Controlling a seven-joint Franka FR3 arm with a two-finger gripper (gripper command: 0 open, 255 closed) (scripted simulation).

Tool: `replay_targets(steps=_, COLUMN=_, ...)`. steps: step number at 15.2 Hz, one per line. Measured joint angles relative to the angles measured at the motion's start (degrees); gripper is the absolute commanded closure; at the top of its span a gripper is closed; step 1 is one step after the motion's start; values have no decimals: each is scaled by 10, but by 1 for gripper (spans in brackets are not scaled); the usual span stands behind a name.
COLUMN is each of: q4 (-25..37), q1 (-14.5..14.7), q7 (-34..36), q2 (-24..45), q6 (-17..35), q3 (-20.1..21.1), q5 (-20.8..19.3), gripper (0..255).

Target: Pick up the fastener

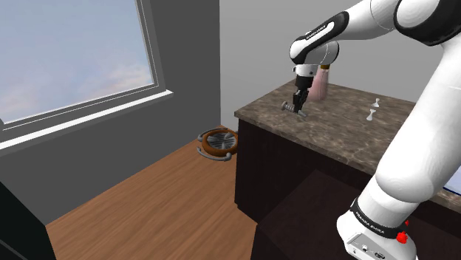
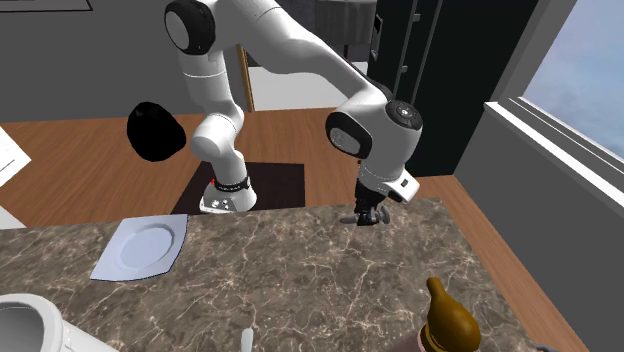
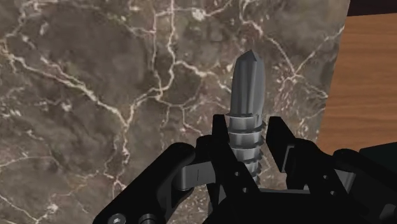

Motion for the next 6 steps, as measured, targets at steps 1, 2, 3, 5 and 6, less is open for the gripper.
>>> replay_targets(steps=1, q4=3, q1=0, q7=2, q2=-4, q6=-6, q3=0, q5=-2, gripper=255)
replay_targets(steps=2, q4=7, q1=1, q7=5, q2=-9, q6=-14, q3=1, q5=-5, gripper=255)
replay_targets(steps=3, q4=12, q1=1, q7=6, q2=-11, q6=-21, q3=0, q5=-6, gripper=255)
replay_targets(steps=5, q4=19, q1=1, q7=10, q2=-20, q6=-37, q3=0, q5=-11, gripper=255)
replay_targets(steps=6, q4=23, q1=2, q7=11, q2=-21, q6=-40, q3=1, q5=-11, gripper=255)
